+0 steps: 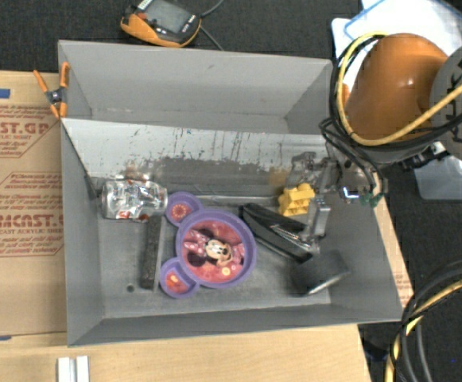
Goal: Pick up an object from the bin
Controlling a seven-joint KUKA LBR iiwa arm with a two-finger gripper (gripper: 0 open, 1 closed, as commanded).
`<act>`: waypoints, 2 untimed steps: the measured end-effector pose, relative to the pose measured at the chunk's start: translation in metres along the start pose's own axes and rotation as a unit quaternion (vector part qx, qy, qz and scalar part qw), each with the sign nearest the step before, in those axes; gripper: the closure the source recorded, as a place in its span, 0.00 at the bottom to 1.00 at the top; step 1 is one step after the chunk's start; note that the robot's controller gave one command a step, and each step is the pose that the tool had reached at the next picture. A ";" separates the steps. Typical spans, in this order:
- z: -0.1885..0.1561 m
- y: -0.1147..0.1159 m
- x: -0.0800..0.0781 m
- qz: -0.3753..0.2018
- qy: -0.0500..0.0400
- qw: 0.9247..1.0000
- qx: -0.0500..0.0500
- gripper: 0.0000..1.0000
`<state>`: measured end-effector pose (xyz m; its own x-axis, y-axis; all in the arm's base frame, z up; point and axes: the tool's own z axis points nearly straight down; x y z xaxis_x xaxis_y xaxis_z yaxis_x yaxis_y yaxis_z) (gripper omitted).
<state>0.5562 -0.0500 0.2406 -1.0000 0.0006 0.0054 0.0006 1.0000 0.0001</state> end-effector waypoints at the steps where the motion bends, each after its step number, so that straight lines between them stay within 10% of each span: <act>1: -0.005 0.000 -0.001 0.000 -0.004 1.000 0.000 0.00; 2: 0.081 -0.045 0.015 0.037 -0.003 0.999 0.000 0.00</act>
Offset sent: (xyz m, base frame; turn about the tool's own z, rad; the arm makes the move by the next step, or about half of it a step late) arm -0.0155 -0.0457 -0.0806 0.0740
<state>0.5411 -0.0952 0.1595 -0.9972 0.0745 0.0000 0.0745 0.9972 0.0000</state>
